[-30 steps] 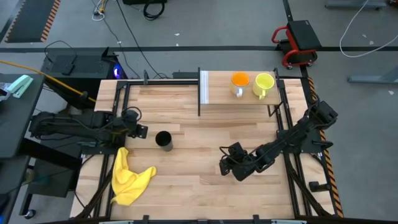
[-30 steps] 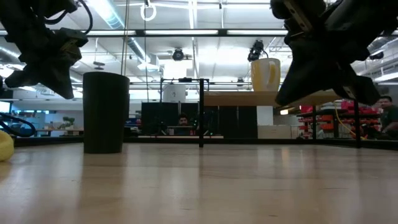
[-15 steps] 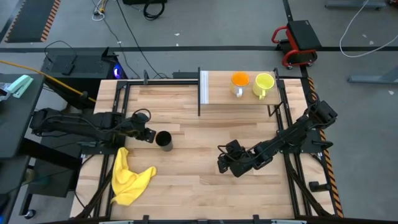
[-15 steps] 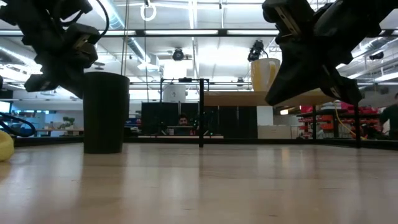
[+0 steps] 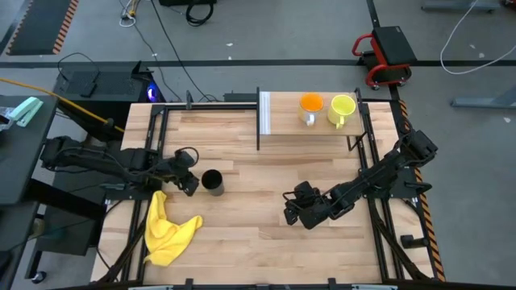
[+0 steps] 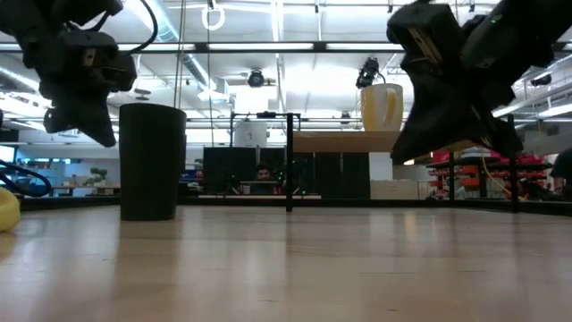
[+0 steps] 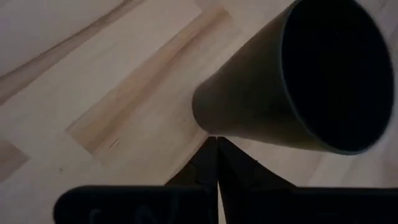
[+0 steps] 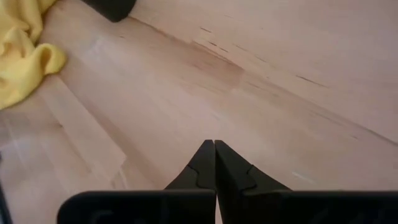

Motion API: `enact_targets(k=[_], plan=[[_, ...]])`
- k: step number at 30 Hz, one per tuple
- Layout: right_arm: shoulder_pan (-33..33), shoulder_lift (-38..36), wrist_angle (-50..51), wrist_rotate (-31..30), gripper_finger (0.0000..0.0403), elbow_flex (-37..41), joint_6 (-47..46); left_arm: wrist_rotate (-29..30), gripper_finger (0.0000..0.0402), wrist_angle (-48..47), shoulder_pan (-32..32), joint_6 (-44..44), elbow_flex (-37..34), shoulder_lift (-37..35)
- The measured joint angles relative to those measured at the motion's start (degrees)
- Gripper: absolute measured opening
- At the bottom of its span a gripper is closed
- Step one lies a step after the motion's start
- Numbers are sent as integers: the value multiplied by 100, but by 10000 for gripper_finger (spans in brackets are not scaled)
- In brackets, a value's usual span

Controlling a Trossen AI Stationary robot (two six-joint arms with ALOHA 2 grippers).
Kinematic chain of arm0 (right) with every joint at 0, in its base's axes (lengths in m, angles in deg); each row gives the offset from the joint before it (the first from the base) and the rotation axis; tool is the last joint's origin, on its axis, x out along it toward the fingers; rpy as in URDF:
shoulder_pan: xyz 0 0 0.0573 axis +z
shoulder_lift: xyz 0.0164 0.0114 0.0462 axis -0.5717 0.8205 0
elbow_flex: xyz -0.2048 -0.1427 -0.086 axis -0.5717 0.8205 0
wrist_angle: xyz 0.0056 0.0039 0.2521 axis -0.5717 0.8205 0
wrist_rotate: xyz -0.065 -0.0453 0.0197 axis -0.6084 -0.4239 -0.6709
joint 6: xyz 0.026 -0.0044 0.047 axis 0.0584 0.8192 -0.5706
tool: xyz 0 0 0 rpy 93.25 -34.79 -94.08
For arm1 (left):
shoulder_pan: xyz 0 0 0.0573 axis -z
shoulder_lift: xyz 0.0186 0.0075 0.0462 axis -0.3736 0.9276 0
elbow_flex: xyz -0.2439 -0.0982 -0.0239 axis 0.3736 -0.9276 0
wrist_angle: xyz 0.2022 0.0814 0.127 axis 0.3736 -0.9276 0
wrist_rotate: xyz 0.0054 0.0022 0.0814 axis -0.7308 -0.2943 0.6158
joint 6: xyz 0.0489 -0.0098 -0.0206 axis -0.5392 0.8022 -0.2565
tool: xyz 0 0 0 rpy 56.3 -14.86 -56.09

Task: Stack small to large cups/mugs on shelf
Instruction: Put the black cup on the shelf

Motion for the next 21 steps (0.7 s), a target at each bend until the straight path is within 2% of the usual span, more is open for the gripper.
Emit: enact_targets(k=[5, 9, 17, 21], plan=[[140, -1, 0, -91, 2, 106, -188, 111, 16, 1142, 362, 182, -696, -188], [157, -1, -7, -101, 2, 109, -219, 244, 22, 1666, 467, 317, -1074, -270], [134, -1, 0, -145, 2, 111, -201, 521, 8, 2778, 572, -258, -1593, -279], [57, 0, 2, -147, 2, 111, -267, 550, 13, 3138, 572, -350, -1751, -272]])
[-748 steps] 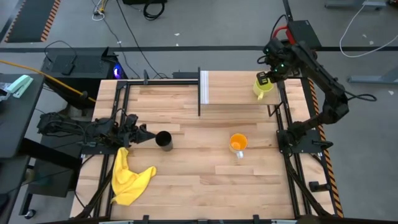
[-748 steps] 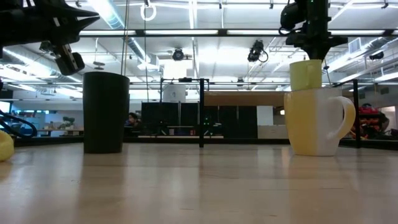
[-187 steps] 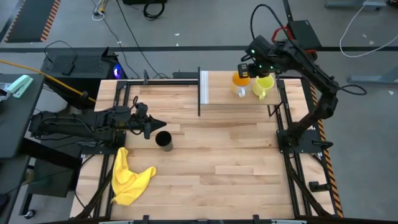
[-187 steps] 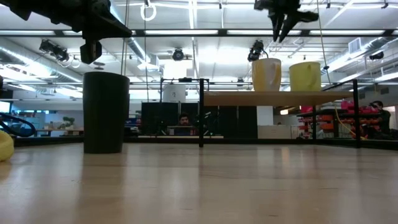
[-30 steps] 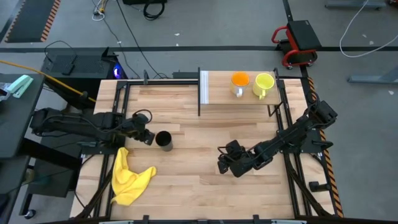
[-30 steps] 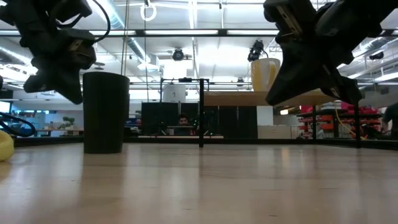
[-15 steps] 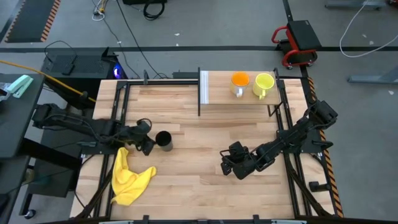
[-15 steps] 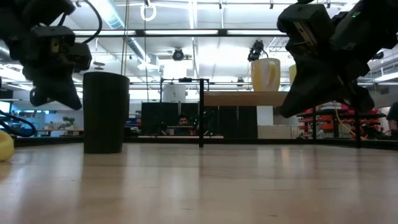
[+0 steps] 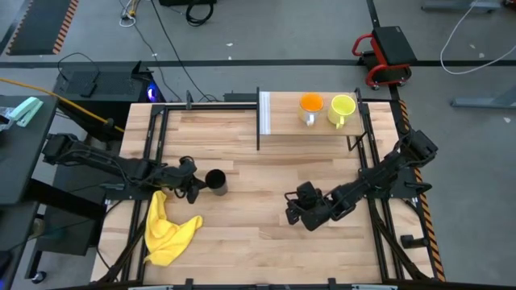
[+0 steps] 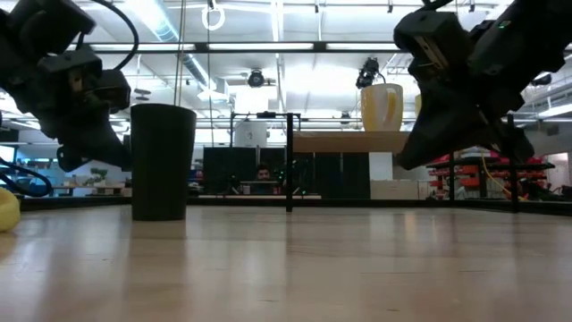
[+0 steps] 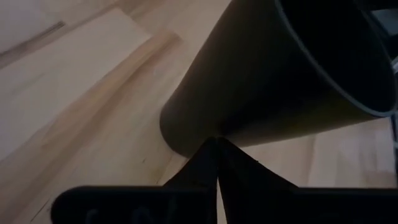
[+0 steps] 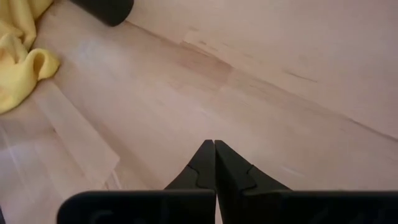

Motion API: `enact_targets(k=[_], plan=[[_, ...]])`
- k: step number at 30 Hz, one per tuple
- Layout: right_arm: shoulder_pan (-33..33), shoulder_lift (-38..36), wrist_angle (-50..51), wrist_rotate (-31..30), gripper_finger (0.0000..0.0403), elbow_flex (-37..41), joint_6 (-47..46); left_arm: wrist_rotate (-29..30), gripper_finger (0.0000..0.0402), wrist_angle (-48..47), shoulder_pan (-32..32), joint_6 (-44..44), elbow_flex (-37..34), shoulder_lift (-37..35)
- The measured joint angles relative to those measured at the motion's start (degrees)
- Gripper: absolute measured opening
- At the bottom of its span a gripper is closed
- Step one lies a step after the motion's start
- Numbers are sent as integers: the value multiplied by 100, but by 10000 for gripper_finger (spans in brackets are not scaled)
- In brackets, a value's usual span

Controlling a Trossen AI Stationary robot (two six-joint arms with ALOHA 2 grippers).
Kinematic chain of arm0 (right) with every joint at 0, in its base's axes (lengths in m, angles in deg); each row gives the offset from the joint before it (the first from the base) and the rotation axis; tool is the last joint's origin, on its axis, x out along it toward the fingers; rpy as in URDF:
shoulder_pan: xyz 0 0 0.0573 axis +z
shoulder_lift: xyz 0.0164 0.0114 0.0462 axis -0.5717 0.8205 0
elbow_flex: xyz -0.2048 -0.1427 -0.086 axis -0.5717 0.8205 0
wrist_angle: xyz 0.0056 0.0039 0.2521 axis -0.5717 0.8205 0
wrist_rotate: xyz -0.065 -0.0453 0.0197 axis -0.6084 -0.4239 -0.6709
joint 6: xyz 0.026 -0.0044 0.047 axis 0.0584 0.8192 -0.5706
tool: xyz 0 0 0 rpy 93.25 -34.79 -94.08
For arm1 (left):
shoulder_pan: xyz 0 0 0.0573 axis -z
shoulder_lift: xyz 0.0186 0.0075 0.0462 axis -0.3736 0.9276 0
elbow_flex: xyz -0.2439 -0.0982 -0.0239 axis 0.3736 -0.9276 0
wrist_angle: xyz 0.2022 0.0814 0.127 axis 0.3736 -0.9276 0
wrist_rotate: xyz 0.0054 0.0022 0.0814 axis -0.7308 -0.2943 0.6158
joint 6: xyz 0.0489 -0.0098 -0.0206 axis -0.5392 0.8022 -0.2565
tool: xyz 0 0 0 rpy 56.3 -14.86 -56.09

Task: Stack small to large cups/mugs on shelf
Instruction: Put the black cup on the shelf

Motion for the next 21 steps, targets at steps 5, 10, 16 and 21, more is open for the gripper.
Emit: enact_targets(k=[5, 10, 16, 21], plan=[[-230, 1, 0, 2, 2, 0, 2, 12, 23, 449, 0, -105, -108, -1], [-473, 1, -17, -2, 2, 0, 129, 12, 12, 670, 0, -107, -158, -1], [-636, 1, -101, 0, 2, 0, 256, 14, 15, 938, 0, -151, -158, 2], [-668, 1, -102, 0, 2, 0, 261, 14, 21, 1087, -2, -161, -158, 73]])
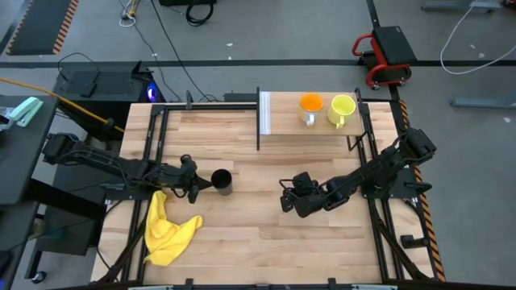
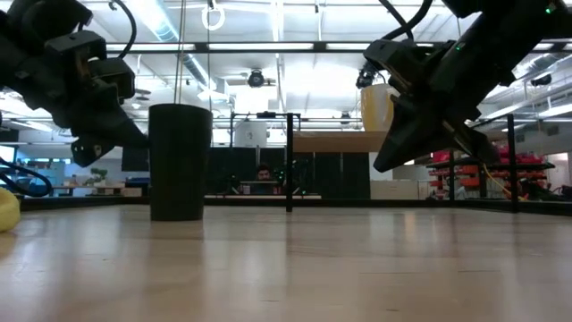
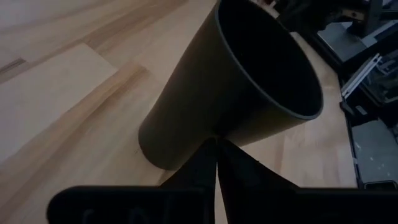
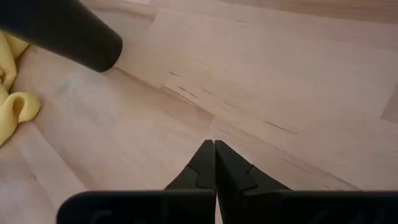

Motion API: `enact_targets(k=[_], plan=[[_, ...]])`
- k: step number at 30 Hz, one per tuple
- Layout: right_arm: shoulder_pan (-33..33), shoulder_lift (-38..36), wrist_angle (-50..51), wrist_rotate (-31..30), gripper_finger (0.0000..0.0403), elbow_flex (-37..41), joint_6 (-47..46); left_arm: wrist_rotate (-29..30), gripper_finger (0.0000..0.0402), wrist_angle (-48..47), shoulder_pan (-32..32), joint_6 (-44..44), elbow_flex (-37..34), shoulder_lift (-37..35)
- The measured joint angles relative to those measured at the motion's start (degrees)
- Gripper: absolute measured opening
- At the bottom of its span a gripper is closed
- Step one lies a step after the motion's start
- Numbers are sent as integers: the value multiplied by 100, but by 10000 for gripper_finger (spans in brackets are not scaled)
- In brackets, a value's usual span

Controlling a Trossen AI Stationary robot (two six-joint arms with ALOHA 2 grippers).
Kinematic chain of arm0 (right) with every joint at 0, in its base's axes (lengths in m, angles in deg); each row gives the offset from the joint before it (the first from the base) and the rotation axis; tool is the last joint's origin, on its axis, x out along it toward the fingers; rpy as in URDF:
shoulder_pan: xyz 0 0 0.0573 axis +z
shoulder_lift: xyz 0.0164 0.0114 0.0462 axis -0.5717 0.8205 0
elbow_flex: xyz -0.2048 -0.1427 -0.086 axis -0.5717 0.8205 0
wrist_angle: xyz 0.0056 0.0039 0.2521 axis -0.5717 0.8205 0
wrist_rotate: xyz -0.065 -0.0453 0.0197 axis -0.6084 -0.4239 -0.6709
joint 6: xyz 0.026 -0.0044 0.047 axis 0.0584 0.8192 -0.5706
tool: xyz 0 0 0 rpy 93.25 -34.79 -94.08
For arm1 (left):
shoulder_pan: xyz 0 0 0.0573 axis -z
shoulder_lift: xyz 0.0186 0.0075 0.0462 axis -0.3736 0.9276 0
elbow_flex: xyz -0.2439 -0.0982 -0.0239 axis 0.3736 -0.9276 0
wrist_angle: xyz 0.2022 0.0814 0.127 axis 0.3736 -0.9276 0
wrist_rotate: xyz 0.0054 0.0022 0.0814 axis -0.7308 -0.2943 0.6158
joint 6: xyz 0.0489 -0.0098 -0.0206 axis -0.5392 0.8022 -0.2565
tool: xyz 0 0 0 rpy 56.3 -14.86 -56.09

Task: Stack small to large cups/mugs on shelf
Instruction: Put the black cup on the shelf

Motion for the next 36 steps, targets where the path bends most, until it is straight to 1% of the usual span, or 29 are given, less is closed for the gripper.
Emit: enact_targets(k=[3, 9, 23, 26, 32, 36], plan=[[2, 0, -1, 0, 2, 0, 35, 0, 22, 327, -2, -8, 0, 207], [2, 0, -8, 0, 2, 0, 43, -2, 22, 847, -6, 16, 0, 865], [2, 0, -12, 2, 2, 0, 45, -67, 23, 2904, -8, 61, 7, 2572], [2, 0, -13, 2, 3, 2, 45, -70, 23, 2959, -8, 35, 149, 2816], [2, 0, -16, 2, 3, 2, 45, -130, 23, 2964, -13, -300, 669, 3289], [14, 0, -14, 2, 3, 2, 45, -265, 23, 2961, -11, -433, 941, 3624]])
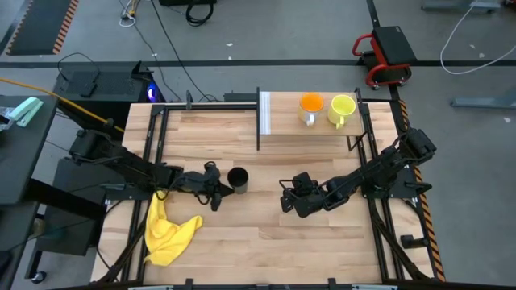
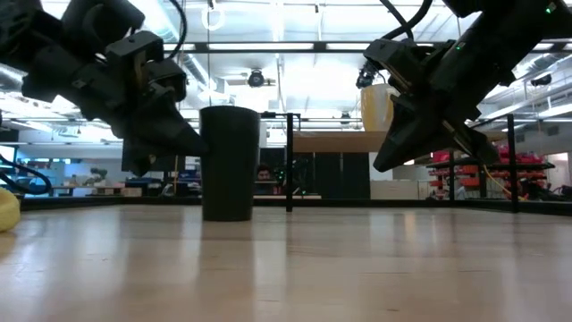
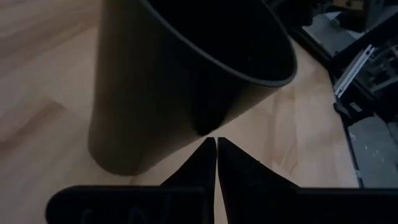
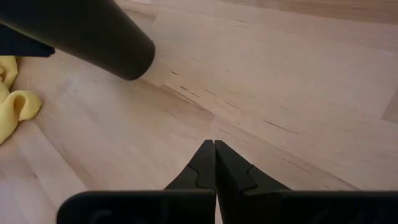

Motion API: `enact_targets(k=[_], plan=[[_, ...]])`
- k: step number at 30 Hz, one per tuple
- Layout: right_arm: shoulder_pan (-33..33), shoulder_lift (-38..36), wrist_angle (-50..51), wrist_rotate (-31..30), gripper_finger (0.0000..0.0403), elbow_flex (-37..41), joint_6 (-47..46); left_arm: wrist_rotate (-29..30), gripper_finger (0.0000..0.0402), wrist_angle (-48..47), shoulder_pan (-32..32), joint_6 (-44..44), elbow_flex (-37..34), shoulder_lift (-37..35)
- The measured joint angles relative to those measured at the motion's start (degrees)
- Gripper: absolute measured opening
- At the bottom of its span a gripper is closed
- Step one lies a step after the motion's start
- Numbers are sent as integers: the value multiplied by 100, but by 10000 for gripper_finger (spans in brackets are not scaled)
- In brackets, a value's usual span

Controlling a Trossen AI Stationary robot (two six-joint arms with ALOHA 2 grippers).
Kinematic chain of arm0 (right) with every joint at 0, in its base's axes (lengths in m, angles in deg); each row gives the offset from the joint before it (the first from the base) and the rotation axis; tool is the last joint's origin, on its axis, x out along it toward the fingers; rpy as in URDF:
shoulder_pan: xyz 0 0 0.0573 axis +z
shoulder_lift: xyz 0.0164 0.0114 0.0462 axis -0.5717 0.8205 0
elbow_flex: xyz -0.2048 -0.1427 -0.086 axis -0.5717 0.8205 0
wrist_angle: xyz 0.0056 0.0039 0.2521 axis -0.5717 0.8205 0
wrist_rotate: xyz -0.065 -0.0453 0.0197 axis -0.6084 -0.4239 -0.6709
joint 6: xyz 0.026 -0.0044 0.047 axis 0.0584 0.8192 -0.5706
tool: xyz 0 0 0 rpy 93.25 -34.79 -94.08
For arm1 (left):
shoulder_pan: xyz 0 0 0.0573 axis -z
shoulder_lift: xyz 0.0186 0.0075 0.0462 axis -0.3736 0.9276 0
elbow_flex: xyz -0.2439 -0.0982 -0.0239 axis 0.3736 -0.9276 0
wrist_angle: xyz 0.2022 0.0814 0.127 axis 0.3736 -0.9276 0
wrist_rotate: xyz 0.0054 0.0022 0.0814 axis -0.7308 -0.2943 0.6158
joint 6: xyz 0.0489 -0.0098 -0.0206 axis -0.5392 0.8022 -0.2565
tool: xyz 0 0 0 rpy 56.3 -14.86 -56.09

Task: Stack small to large cups/mugs on shelf
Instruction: Put the black cup on the shelf

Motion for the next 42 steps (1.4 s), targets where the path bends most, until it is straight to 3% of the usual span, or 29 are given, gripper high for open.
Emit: enact_targets(k=[7, 20, 27, 36, 42], plan=[[5, 0, -2, 15, 3, 0, 0, -342, 23, -10, 1, -20, 366, 521], [386, 0, -8, 63, 13, 0, -22, -504, 39, -797, 182, 23, 348, 375], [384, 0, -7, 131, 38, 0, -44, -524, 72, -1582, 14, -160, 344, 265], [381, 0, -4, 133, 63, 0, -44, -515, 140, -1526, -412, -1064, 344, 241], [384, 0, -4, 136, 65, 0, -44, -514, 174, -1438, -678, -2130, 344, 241]])
